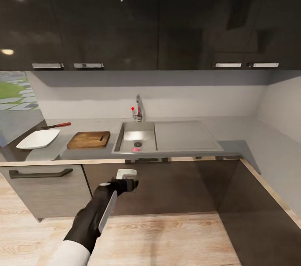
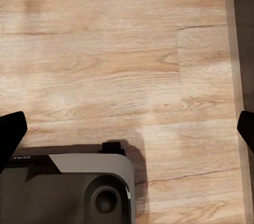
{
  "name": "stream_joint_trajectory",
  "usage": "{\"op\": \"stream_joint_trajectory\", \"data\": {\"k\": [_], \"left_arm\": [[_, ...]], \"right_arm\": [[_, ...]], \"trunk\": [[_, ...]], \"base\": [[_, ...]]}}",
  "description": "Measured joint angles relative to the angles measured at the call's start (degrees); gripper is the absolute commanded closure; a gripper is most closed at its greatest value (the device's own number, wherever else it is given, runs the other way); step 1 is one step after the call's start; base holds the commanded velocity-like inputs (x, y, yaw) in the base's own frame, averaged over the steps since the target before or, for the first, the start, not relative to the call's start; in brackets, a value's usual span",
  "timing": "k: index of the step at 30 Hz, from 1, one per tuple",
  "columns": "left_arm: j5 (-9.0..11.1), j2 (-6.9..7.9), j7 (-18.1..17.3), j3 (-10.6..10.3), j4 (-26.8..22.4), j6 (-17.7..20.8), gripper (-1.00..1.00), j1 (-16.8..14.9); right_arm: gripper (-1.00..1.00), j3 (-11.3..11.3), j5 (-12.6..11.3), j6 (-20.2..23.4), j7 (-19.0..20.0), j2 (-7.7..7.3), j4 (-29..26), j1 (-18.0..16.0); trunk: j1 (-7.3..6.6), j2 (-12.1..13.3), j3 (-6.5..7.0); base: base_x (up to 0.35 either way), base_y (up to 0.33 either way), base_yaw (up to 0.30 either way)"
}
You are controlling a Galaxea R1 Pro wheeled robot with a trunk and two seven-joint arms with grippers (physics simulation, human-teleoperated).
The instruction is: In the kitchen, take the Vidalia onion out of the sink, dice it on the chopping board with the paring knife, put the diced onion into the bowl on the countertop, then place both the paring knife and the chopping board into the sink.
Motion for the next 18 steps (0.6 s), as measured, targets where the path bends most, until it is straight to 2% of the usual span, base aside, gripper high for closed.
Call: {"op": "stream_joint_trajectory", "data": {"k": [5, 6, 7, 8, 10, 18], "left_arm": [[0.1, -0.38, 0.0, -0.3, 4.0, 4.2, -1.00, -8.9], [0.1, -0.40, 0.0, -0.3, 6.0, 4.8, -1.00, -11.6], [0.0, -0.44, 0.1, -0.3, 12.8, 5.5, -1.00, -17.7], [0.1, -0.48, 0.2, -0.3, 15.0, 5.6, -1.00, -21.0], [0.1, -0.51, 0.7, -0.2, 19.6, 5.7, -1.00, -25.3], [0.1, -0.55, 2.6, 0.0, 30.3, 5.7, -1.00, -37.6]], "right_arm": [[-1.00, 0.0, 0.0, 0.0, 0.0, 0.12, 0.0, 0.0], [-1.00, 0.0, 0.0, 0.0, 0.0, 0.15, 0.0, 0.0], [-1.00, 0.0, 0.0, 0.0, 0.0, 0.14, 0.0, 0.0], [-1.00, 0.0, 0.0, 0.0, 0.0, 0.13, 0.0, 0.0], [-1.00, 0.0, 0.0, 0.0, 0.0, 0.12, 0.0, 0.0], [-1.00, 0.0, 0.0, 0.0, 0.0, 0.21, 0.0, 0.0]], "trunk": [[0.00, 0.0, -0.01], [0.00, 0.0, 0.00], [0.02, 0.0, 0.00], [-0.01, 0.0, 0.00], [0.00, 0.0, 0.00], [-0.01, 0.0, -0.01]], "base": [[0.000, 0.000, 0.000], [0.000, 0.000, 0.000], [0.000, 0.000, 0.000], [0.000, 0.000, 0.000], [0.000, 0.000, 0.000], [0.000, 0.000, 0.000]]}}
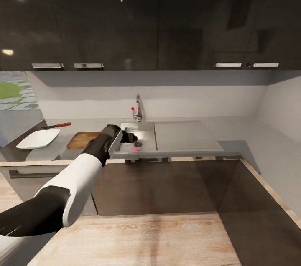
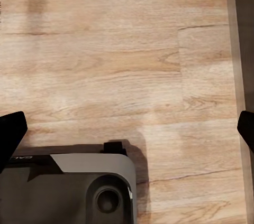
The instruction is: In the kitchen, take the Vidalia onion out of the sink, dice it on the chopping board with the paring knife, put the diced onion into the bowl on the countertop, then place both the paring knife and the chopping board into the sink.
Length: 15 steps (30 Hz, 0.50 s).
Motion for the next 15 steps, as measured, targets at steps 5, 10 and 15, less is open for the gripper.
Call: {"op": "stream_joint_trajectory", "data": {"k": [5, 10, 15], "left_arm": [[0.1, 0.06, 0.0, 0.0, 2.2, -0.1, -1.00, -2.0], [0.0, 0.31, -0.2, 0.0, 2.5, -0.6, -1.00, -2.3], [0.0, 0.70, -0.2, 0.0, 2.8, -0.9, -1.00, -2.3]], "right_arm": [[-1.00, -0.1, -0.2, 0.1, -0.1, 0.07, 0.0, 0.0], [-1.00, -0.1, -0.3, 0.2, -0.1, 0.23, 0.0, 0.0], [-1.00, -0.2, -0.3, 0.3, -0.1, 0.42, 0.0, 0.0]], "trunk": [[0.00, 0.0, -0.01], [0.00, 0.0, -0.01], [-0.02, 0.0, -0.31]], "base": [[0.000, 0.000, 0.000], [0.006, 0.000, 0.000], [0.181, 0.000, 0.000]]}}
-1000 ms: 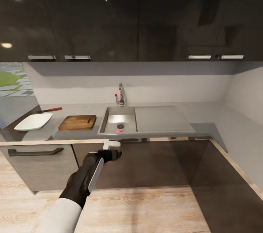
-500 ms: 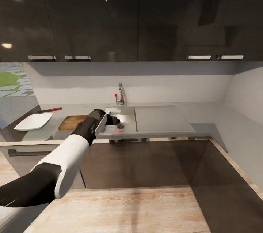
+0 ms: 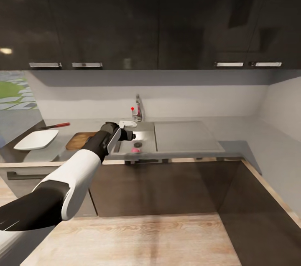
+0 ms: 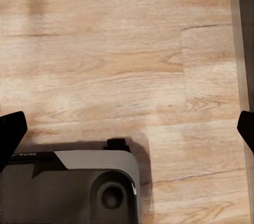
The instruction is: In the kitchen, take the Vidalia onion out of the sink, dice it on the chopping board with the paring knife, put the diced onion into the bowl on the countertop, then place both the paring knife and the chopping board into the sink.
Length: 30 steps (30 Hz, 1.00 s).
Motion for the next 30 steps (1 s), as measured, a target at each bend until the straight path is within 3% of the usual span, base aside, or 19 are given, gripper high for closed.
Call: {"op": "stream_joint_trajectory", "data": {"k": [18, 24, 30], "left_arm": [[0.0, 0.44, 0.1, 0.0, 3.1, -0.2, -1.00, 0.4], [0.0, 0.37, 0.1, 0.0, 5.8, -3.3, -1.00, 2.0], [0.0, 0.43, 0.1, 0.0, 6.8, -4.1, -1.00, 3.2]], "right_arm": [[-1.00, 0.0, 0.0, 0.1, 0.0, 0.11, 0.0, 0.0], [-1.00, 0.0, 0.0, 0.2, 0.0, 0.11, 0.0, 0.0], [-1.00, 0.0, 0.0, 0.2, 0.1, 0.11, 0.0, 0.0]], "trunk": [[-0.01, 0.0, -0.80], [-0.01, 0.0, -1.18], [0.00, 0.0, -1.70]], "base": [[0.337, 0.000, 0.000], [0.341, 0.047, 0.000], [0.238, 0.028, 0.000]]}}
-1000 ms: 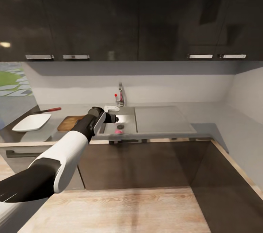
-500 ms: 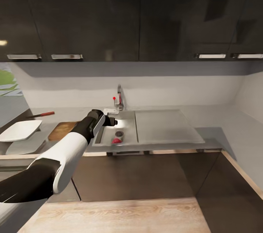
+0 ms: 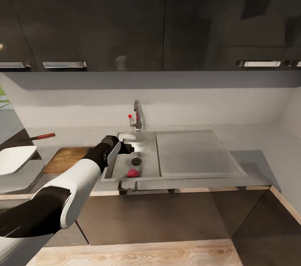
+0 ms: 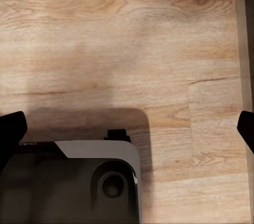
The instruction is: In the kitchen, take the Vidalia onion out of the sink, dice it on the chopping board with the paring knife, put the diced onion into the bowl on the countertop, then place both the paring knife and the chopping board into the sink.
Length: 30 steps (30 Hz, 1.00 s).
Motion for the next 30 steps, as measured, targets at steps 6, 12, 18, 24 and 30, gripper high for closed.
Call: {"op": "stream_joint_trajectory", "data": {"k": [6, 12, 18, 24, 30], "left_arm": [[0.0, 0.01, 0.0, 0.0, 0.2, -0.1, -1.00, 0.4], [0.0, -0.16, 0.0, 0.0, 0.7, -0.1, -1.00, 0.5], [0.0, -0.51, -0.3, -0.1, 2.6, 0.0, -1.00, 0.6], [0.0, -0.58, -0.3, -0.1, 4.5, 0.1, -1.00, 0.6], [0.0, -0.59, -0.3, -0.1, 5.2, 0.1, -1.00, 0.6]], "right_arm": [[-1.00, 0.0, 0.0, 0.0, 0.0, 0.00, 0.0, 0.0], [-1.00, 0.0, 0.0, 0.0, 0.0, 0.00, 0.0, 0.0], [-1.00, 0.0, 0.0, 0.0, 0.1, -0.07, 0.0, 0.0], [-1.00, 0.0, 0.0, 0.0, 0.1, -0.09, 0.0, 0.0], [-1.00, 0.0, 0.0, 0.0, 0.0, -0.09, 0.0, 0.0]], "trunk": [[0.02, 0.0, -0.55], [0.01, 0.0, -1.11], [0.01, 0.0, -1.67], [0.02, 0.0, -2.23], [0.02, 0.0, -2.79]], "base": [[0.050, 0.004, 0.000], [0.055, 0.001, 0.000], [0.141, 0.000, 0.000], [0.046, 0.000, 0.000], [0.006, 0.000, 0.000]]}}
